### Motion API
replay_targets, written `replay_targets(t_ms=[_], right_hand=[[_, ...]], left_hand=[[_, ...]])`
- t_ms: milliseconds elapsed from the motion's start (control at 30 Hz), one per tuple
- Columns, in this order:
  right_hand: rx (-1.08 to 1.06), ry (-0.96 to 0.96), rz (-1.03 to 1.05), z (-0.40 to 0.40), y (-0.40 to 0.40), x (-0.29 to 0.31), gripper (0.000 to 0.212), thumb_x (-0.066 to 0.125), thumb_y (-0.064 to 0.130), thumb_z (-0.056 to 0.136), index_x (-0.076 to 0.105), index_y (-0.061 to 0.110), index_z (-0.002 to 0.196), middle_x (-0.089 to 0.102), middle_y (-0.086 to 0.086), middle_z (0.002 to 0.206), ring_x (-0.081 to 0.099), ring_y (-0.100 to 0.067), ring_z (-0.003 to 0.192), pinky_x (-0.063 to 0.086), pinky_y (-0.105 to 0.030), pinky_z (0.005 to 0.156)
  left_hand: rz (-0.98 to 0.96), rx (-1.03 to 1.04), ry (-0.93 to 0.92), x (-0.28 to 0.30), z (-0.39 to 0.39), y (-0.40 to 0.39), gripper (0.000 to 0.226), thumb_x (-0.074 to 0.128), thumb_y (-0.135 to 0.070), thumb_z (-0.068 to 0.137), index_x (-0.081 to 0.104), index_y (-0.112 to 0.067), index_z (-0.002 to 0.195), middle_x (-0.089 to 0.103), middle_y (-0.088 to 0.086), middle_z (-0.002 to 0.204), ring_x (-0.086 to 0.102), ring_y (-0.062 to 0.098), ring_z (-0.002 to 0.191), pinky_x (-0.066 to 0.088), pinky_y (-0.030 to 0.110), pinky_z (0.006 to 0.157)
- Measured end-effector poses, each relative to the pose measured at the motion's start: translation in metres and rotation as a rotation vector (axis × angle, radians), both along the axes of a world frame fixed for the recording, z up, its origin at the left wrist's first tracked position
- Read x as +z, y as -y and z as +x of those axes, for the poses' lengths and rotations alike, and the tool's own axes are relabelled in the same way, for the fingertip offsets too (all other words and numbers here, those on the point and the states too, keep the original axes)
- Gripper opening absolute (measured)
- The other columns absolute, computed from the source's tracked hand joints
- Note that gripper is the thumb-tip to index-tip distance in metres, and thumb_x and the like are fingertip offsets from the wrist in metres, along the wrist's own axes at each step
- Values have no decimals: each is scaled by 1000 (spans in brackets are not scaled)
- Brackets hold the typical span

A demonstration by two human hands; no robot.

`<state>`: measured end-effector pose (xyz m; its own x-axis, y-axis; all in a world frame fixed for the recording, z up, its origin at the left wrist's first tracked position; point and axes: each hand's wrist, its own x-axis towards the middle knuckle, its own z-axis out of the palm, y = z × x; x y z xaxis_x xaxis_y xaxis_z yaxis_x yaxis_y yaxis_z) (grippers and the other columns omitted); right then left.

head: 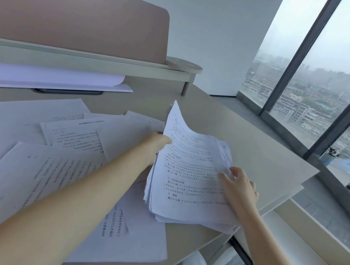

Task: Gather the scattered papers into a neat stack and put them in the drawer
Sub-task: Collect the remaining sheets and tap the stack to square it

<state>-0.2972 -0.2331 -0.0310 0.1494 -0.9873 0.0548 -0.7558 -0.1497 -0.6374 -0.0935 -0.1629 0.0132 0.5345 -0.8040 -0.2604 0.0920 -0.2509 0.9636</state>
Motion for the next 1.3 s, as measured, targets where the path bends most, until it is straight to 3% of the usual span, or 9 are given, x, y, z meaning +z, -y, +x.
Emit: replay_targets(t_ms=[133,267,400,567,633,733,933,1100,1300], right_hand=[[7,4,-11,-1,-5,0,50,46,39,86,44,26,134,55,-4,133,33,-25,131,21,-39,104],[11,132,49,-1,-1,6,46,49,36,85,47,23,130,57,1,133,48,-26,121,32,-41,104],[130,341,109,24,7,19,48,54,36,86,47,18,130,58,0,128,59,-22,101,46,-31,71],[216,271,197,56,4,22,61,56,38,83,38,18,138,50,-1,132,53,-26,117,44,-41,98],[219,138,201,57,3,15,70,54,43,77,34,19,140,52,-1,131,46,-28,126,36,-45,105],[189,16,160,56,5,11,63,51,41,81,34,23,140,51,2,136,39,-28,131,27,-46,110],[204,90,137,61,5,11,57,51,36,80,40,22,135,53,2,136,46,-26,126,32,-46,108],[192,200,188,65,5,12,56,54,33,80,44,20,134,59,4,129,58,-23,112,42,-45,102],[229,269,188,66,11,20,65,54,50,85,43,11,137,52,-5,135,52,-24,120,36,-26,90]], left_hand=[[11,-4,114,-4,-5,-4,38,46,3,89,48,-2,127,56,16,130,55,31,109,41,30,81],[-157,65,297,-2,-12,-18,30,40,4,85,52,-16,104,63,1,97,56,18,84,45,24,63],[-365,253,213,16,-3,-44,34,41,4,85,47,-23,106,54,-15,83,53,2,71,44,6,46],[-121,207,-278,-14,46,-51,110,75,-22,42,30,-14,142,46,6,142,48,28,125,38,48,104],[-63,241,-365,-18,48,-60,90,75,-30,46,47,-15,131,55,6,133,53,26,119,43,40,102],[-96,322,-420,-3,41,-71,9,58,-20,85,57,-11,88,59,3,82,57,14,72,49,23,57],[-110,220,-555,-11,53,-78,36,60,-33,82,52,-8,106,56,6,84,58,18,71,55,26,51],[31,36,6,-20,36,-74,34,57,-16,86,59,-10,119,62,10,125,58,25,108,44,36,97],[-288,199,45,0,2,-88,34,48,-5,92,53,-22,120,60,-14,101,55,7,89,39,18,67]])
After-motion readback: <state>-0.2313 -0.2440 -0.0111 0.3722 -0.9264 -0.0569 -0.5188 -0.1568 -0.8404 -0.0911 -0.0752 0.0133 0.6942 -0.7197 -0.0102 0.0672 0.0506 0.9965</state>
